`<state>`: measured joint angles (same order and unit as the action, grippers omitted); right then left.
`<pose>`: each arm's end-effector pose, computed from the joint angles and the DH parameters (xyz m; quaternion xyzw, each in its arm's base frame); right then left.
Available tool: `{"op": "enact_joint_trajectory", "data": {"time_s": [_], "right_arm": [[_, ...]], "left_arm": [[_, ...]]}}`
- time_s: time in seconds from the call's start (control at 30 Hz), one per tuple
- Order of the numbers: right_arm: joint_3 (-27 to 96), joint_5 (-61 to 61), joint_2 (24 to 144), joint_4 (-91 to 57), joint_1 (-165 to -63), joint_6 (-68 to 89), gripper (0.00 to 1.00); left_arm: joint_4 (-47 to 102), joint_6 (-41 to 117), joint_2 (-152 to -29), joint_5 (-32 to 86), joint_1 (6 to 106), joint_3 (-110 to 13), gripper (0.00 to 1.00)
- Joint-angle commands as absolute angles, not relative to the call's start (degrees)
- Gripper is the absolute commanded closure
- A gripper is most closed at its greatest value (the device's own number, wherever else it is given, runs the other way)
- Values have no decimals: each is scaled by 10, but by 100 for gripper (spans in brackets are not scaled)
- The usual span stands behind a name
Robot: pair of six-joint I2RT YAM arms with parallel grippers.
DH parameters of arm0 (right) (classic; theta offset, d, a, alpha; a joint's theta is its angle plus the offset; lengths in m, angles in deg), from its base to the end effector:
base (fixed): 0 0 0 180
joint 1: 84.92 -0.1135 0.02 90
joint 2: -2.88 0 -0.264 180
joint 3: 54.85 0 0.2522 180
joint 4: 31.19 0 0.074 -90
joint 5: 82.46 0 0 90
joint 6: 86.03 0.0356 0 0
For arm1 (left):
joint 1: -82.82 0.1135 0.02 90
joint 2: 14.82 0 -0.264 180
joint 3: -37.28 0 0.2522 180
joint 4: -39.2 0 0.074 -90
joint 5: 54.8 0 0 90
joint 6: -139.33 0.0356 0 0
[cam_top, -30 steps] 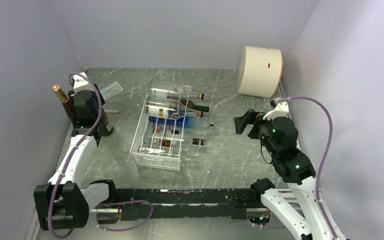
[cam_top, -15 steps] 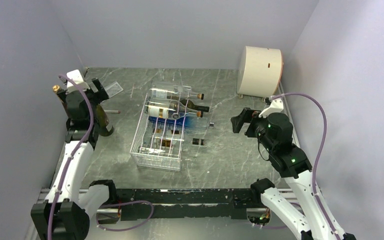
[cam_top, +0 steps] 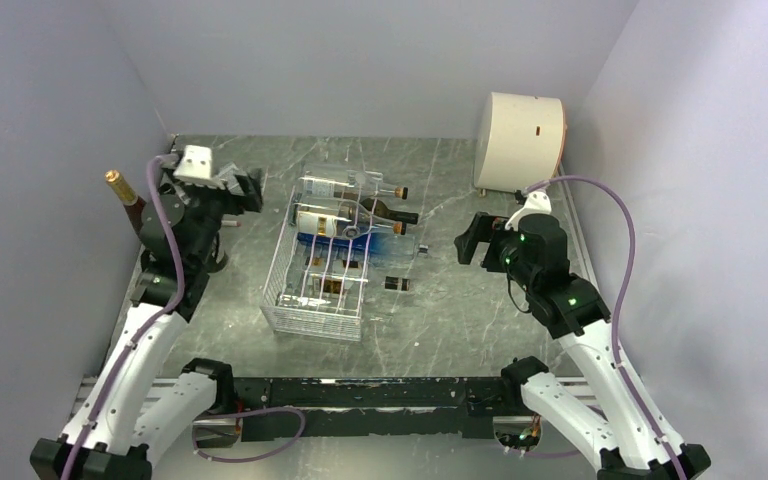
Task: Take the wine bottle off the wine rack
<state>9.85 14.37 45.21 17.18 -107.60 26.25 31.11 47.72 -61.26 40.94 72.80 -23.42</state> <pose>0.1459 0.0564 0.3393 0.0286 0.8466 0.1556 0.5081 0.1890 -0.0298 0.3787 0.0118 0.6681 -0.0420 0.7428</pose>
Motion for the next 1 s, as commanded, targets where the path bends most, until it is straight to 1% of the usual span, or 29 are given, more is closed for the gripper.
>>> {"op": "enact_joint_trajectory", "data": {"time_s": [0.0, 0.13, 0.27, 0.43, 0.5, 0.6, 0.67, 0.77, 0.97], "right_arm": [[97, 144, 453, 177, -1080, 271, 0], [95, 146, 453, 174, -1080, 273, 0], [94, 141, 455, 169, -1081, 271, 0], [95, 118, 448, 164, -1080, 264, 0], [95, 126, 442, 166, -1080, 266, 0], [93, 129, 431, 161, -1080, 266, 0], [90, 129, 424, 155, -1080, 267, 0], [87, 133, 411, 151, -1080, 270, 0], [87, 131, 392, 150, -1080, 269, 0]], "left_arm": [[309, 501, -640, 241, 658, -265, 8], [268, 512, -718, 156, 590, -301, 14], [230, 540, -766, 150, 529, -323, 12], [215, 591, -792, 222, 447, -321, 9], [206, 633, -802, 259, 408, -323, 10], [203, 705, -814, 331, 347, -327, 7], [195, 750, -828, 358, 316, -337, 5], [175, 825, -869, 383, 279, -358, 0], [145, 914, -968, 420, 254, -421, 0]]}}
